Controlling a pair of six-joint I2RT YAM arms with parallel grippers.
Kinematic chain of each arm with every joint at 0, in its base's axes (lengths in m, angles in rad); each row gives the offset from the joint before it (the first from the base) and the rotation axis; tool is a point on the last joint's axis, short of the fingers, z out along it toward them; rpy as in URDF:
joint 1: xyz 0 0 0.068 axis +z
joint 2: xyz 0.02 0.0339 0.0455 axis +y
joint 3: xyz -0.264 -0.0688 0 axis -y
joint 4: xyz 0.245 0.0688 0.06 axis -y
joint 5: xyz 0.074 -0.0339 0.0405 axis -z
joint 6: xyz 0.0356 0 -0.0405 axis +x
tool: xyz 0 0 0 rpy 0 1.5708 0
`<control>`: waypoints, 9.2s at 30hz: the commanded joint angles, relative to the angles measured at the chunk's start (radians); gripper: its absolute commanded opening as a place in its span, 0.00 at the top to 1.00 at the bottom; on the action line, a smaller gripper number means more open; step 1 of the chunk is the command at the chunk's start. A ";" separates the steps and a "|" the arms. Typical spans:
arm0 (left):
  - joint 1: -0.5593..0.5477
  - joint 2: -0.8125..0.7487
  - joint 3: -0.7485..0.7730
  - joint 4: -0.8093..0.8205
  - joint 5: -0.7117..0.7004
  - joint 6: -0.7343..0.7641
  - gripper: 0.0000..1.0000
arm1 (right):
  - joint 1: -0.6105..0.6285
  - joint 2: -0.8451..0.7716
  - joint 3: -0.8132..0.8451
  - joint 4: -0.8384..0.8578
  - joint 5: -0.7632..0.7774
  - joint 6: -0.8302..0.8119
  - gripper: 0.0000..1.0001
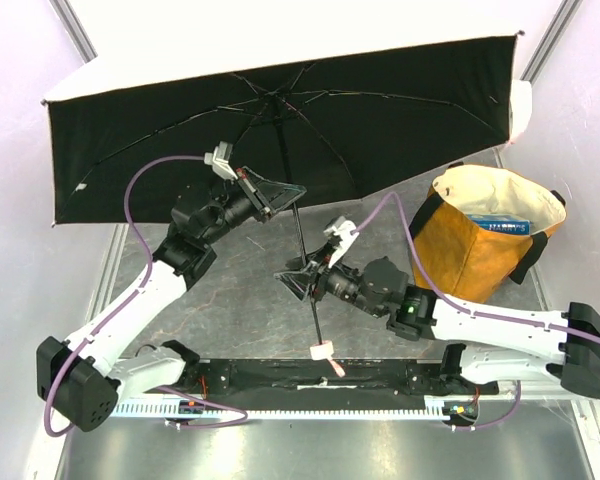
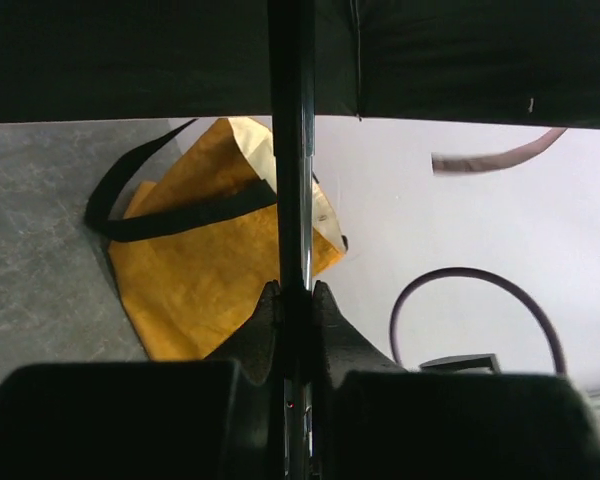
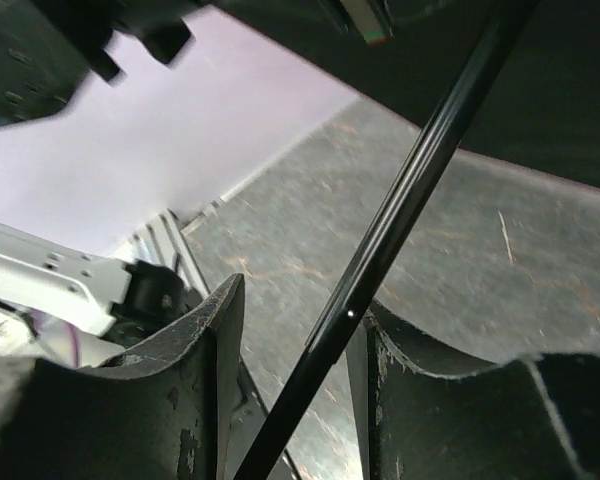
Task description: Put away the umbrella
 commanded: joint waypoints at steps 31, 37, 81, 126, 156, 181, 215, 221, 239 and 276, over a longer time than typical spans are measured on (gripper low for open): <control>-0.020 -0.031 0.145 -0.046 0.018 0.500 0.98 | -0.355 0.392 0.832 -0.295 0.214 0.493 0.35; -0.018 -0.035 0.130 -0.046 0.030 0.482 0.98 | -0.370 0.447 0.892 -0.225 0.204 0.486 0.39; -0.005 -0.121 0.023 -0.122 0.099 0.403 0.45 | -0.486 0.531 0.792 0.380 -0.154 0.615 1.00; 0.017 -0.145 -0.028 -0.073 0.116 0.305 0.98 | -0.266 0.269 0.336 0.020 -0.069 0.543 1.00; 0.025 -0.187 -0.183 -0.049 0.119 0.261 0.98 | -0.407 0.389 0.434 0.078 -0.180 0.701 0.39; 0.026 -0.257 -0.180 -0.191 0.124 0.284 0.52 | -0.374 0.547 0.760 -0.239 0.036 0.561 1.00; -0.038 -0.362 -0.292 -0.102 0.014 0.208 0.98 | -0.242 0.481 0.472 -0.184 -0.120 0.584 1.00; -0.034 -0.343 -0.244 -0.119 -0.065 0.334 0.98 | -0.236 0.377 0.306 0.033 -0.178 0.572 1.00; -0.024 -0.374 -0.263 -0.122 -0.088 0.468 0.98 | -0.276 0.352 0.310 -0.025 -0.211 0.532 0.95; -0.026 -0.563 0.168 -0.784 -0.386 0.491 0.12 | -0.524 0.159 0.266 0.034 -0.891 -0.467 1.00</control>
